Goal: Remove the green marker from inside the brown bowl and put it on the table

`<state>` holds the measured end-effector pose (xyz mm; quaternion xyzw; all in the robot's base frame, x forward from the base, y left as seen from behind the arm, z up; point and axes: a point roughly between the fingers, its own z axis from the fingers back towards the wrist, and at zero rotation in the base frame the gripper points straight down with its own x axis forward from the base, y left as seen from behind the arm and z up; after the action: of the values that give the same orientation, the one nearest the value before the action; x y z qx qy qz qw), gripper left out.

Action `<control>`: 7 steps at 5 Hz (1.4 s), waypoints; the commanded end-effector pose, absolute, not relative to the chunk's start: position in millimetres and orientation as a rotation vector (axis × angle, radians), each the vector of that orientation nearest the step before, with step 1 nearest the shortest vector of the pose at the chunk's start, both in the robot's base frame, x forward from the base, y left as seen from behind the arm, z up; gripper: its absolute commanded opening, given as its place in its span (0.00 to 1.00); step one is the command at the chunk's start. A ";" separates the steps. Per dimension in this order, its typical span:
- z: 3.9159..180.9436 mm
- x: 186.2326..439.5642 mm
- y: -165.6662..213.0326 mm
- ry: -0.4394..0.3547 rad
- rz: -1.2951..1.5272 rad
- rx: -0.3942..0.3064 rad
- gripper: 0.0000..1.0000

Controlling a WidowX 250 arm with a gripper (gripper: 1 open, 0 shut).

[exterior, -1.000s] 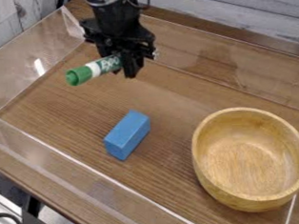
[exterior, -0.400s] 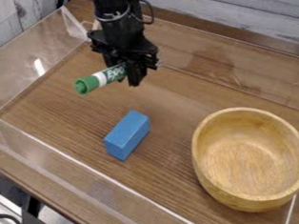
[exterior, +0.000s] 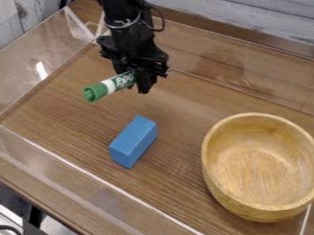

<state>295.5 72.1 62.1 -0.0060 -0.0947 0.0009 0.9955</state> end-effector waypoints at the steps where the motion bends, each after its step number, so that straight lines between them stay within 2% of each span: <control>1: 73.6 310.3 72.8 -0.253 -0.020 0.011 0.00; 3: 63.5 314.8 71.2 -0.258 -0.040 0.023 0.00; 7: 54.3 324.2 66.3 -0.279 -0.076 0.029 0.00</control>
<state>311.4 64.9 38.6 0.0067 -0.1097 -0.0344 0.9934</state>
